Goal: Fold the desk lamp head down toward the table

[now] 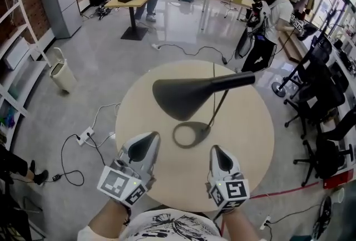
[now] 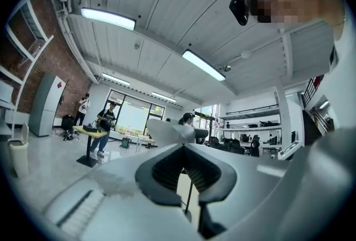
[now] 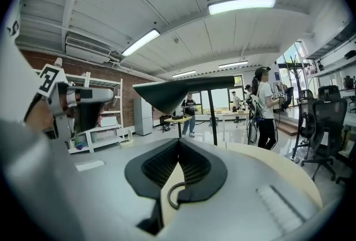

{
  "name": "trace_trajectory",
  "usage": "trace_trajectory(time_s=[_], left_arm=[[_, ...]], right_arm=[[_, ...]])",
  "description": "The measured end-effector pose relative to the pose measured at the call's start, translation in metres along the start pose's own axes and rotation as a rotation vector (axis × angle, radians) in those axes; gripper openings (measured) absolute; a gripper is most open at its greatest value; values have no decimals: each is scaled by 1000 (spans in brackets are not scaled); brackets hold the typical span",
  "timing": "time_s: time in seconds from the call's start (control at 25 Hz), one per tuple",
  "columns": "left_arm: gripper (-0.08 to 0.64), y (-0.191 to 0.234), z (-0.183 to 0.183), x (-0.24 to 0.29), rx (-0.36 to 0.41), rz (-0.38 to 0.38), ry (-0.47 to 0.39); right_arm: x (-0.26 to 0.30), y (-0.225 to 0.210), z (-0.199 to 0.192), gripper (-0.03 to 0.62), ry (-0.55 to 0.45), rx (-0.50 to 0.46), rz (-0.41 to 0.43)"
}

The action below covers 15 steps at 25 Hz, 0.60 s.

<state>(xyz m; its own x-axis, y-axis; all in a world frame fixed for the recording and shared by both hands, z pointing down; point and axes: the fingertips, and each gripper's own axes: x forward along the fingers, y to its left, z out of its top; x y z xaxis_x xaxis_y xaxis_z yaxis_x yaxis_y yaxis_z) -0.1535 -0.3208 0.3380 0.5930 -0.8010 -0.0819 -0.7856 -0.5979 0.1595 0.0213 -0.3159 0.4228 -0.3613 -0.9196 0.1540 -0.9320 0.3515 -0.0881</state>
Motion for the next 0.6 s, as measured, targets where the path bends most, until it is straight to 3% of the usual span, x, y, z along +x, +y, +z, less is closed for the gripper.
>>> trace_trajectory(time_s=[0.24, 0.44, 0.6], left_arm=[[5, 17, 50, 25, 101, -8, -72], [5, 40, 90, 52, 233, 30, -145], [5, 54, 86, 71, 213, 27, -96]], right_arm=[[16, -11, 18, 9, -3, -30, 2], [26, -18, 34, 9, -17, -53, 15], [25, -21, 33, 9, -5, -57, 18]])
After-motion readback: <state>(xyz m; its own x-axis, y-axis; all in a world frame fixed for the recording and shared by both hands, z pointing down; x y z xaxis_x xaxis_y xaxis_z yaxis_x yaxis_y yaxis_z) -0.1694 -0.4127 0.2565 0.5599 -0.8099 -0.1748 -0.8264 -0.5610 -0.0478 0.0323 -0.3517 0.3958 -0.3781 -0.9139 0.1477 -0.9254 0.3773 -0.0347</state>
